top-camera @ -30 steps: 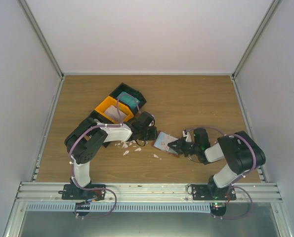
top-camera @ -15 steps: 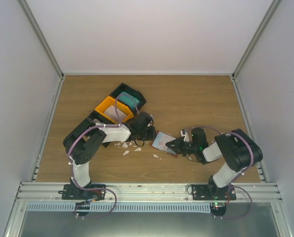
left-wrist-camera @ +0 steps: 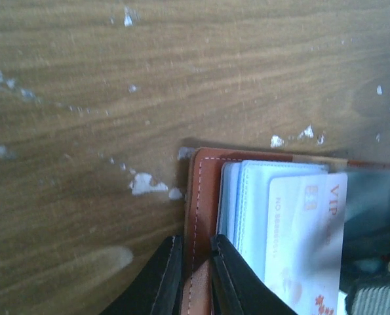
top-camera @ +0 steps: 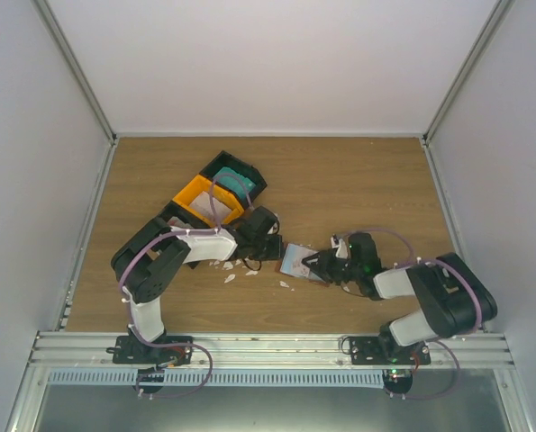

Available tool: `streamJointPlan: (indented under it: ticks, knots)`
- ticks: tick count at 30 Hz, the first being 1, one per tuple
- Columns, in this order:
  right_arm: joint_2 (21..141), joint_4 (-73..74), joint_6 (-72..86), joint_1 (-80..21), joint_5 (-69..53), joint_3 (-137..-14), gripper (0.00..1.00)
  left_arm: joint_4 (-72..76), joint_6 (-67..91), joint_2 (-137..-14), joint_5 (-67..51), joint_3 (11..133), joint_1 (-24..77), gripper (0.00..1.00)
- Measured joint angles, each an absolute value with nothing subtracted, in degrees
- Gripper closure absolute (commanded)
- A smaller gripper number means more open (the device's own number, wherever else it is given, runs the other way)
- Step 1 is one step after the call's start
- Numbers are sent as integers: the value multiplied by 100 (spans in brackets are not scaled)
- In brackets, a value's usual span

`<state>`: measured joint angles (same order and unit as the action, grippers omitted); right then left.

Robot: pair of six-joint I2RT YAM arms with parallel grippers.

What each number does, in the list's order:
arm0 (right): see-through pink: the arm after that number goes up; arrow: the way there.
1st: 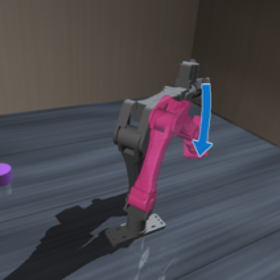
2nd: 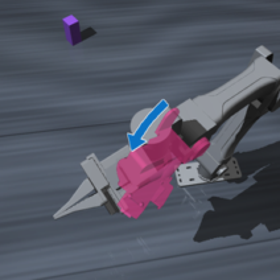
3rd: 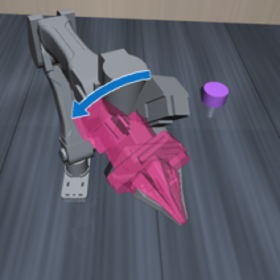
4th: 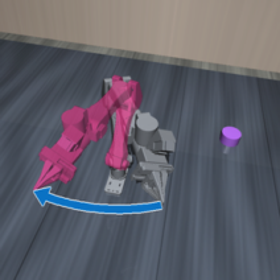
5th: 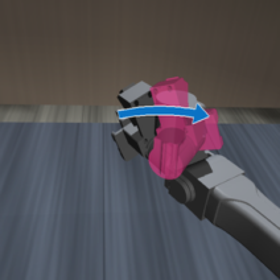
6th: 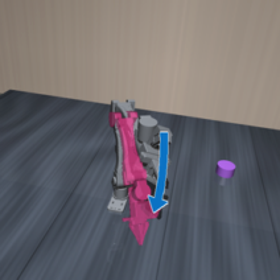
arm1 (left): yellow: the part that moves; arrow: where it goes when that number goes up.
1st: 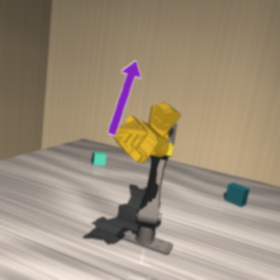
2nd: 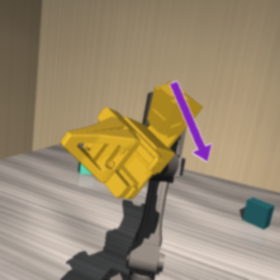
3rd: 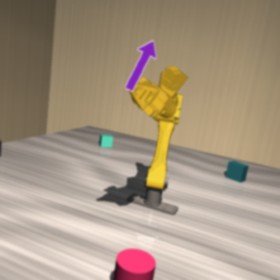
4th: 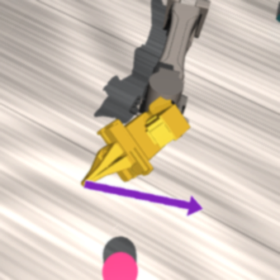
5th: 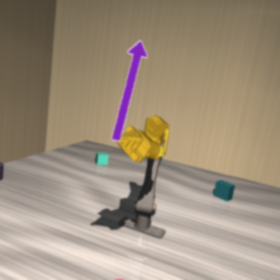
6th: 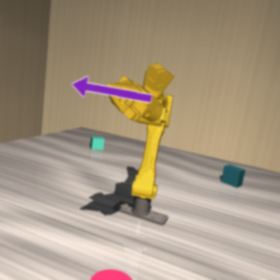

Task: Put the credit cards into the card holder
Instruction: Insert the credit card into the card holder.

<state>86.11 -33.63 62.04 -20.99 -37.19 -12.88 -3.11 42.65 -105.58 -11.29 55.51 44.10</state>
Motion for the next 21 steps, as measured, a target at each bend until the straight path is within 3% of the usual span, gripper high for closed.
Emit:
streamJointPlan:
  ticks: [8, 15, 21]
  knots:
    - [7686, -1610, 5618, -2137, -3050, -1684, 48, -631, 4265, -10436, -1219, 5524, 4464, 83]
    - [7234, -191, 5140, -2287, -2311, -2174, 45, -934, 4265, -10208, -1286, 5474, 4475, 80]
    - [7286, 596, 4851, -2576, -1857, -2591, 46, -939, 4274, -9894, -1476, 5465, 4528, 86]
